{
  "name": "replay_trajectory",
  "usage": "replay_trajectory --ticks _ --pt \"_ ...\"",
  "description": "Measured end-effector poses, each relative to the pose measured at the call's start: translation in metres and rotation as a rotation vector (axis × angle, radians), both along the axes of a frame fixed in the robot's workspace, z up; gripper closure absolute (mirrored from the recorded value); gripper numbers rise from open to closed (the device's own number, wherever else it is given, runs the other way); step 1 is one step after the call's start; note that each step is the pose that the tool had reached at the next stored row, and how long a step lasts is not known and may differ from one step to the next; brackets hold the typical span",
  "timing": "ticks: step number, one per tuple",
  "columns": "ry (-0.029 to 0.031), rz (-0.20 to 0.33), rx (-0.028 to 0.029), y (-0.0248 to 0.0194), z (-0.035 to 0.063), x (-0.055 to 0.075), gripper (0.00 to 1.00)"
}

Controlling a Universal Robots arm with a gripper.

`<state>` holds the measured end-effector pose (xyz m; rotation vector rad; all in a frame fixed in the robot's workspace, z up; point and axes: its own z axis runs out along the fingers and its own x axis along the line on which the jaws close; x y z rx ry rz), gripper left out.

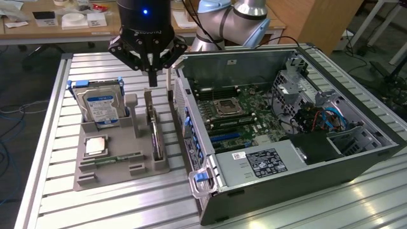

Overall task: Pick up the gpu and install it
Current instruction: 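Reach for the gpu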

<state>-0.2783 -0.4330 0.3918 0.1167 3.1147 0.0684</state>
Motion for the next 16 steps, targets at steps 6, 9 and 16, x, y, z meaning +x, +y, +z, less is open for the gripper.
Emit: replay_trajectory --ticks 6,9,16 --pt "0.0 0.0 0.0 -0.0001 0.0 0.0 0.89" --pt "0.0 0.0 0.0 -0.0015 0.0 0.0 0.89" --pt "0.0 0.0 -0.0001 -0.0075 0.0 -0.0001 0.89"
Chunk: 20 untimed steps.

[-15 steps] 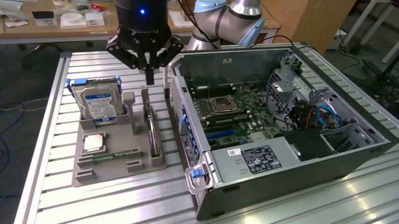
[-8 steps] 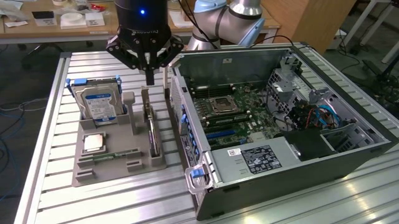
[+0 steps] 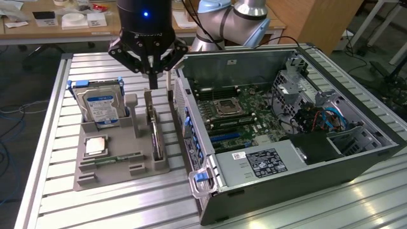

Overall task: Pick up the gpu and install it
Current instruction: 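Reach for the gpu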

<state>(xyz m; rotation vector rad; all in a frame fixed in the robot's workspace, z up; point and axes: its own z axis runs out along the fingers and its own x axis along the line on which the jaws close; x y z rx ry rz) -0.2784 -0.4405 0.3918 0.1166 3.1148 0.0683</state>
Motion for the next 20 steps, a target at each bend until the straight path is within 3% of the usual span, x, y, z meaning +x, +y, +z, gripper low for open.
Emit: replay_trajectory --ticks 4,12,20 --pt "-0.0001 0.0 0.0 -0.0038 0.0 -0.0001 0.89" --pt "0.0 0.0 0.0 -0.0042 0.0 -0.0002 0.89" --pt "0.0 0.0 0.0 -0.009 0.0 -0.001 0.89"
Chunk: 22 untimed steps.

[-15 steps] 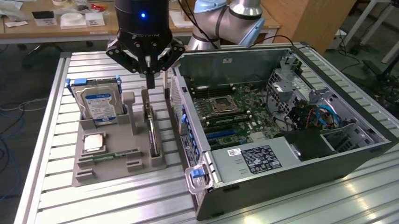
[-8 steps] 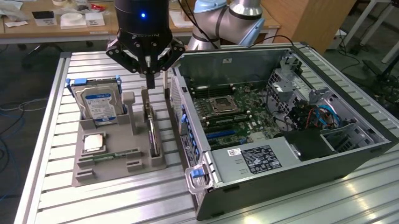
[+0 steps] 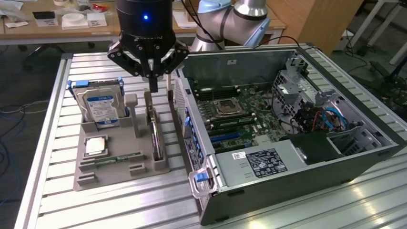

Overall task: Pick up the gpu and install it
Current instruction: 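Reach for the gpu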

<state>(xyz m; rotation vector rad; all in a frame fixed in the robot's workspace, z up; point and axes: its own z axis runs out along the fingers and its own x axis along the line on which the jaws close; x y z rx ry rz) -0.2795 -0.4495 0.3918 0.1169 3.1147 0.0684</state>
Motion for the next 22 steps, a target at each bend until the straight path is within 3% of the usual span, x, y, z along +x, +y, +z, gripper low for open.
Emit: replay_trajectory --ticks 8,15,22 --pt "0.0001 0.0 -0.0001 -0.001 0.0001 -0.003 0.89" --pt "0.0 0.0 0.0 -0.0056 -0.0004 -0.008 0.89" --pt "-0.0001 0.0 0.0 -0.0059 -0.0014 -0.0098 0.89"
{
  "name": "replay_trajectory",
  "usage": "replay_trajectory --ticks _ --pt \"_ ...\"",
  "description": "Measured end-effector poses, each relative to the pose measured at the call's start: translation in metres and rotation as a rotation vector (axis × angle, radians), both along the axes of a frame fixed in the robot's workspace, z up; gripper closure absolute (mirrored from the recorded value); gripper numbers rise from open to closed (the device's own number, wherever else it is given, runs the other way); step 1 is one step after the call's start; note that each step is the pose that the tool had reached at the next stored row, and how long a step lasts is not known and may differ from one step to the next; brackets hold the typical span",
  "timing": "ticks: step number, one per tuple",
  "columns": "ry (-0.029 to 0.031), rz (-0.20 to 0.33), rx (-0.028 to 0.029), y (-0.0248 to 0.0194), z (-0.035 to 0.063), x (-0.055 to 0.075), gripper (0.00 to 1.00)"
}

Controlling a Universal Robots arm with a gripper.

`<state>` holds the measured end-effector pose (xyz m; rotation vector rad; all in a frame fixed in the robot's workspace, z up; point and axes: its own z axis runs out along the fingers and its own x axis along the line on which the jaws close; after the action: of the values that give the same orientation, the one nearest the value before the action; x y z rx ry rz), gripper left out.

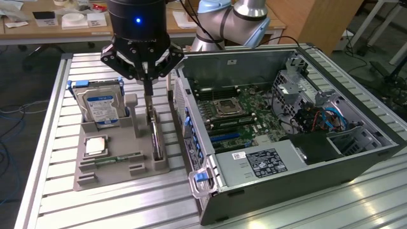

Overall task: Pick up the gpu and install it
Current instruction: 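Reach for the gpu, then pick up the gpu and move the gpu toward the slot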

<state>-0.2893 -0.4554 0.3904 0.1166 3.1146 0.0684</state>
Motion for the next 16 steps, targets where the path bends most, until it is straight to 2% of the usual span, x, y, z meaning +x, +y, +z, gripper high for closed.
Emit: replay_trajectory --ticks 13,14,15,16 --pt "0.0001 0.0 -0.0001 0.0 0.0 0.0 0.89" --pt "0.0001 0.0 0.0 0.0 0.0 -0.0001 0.89" --pt "0.0 0.0 0.0 0.0 0.0 -0.0001 0.83" --pt "0.0001 0.0 0.0 0.0 0.0 0.0 0.83"
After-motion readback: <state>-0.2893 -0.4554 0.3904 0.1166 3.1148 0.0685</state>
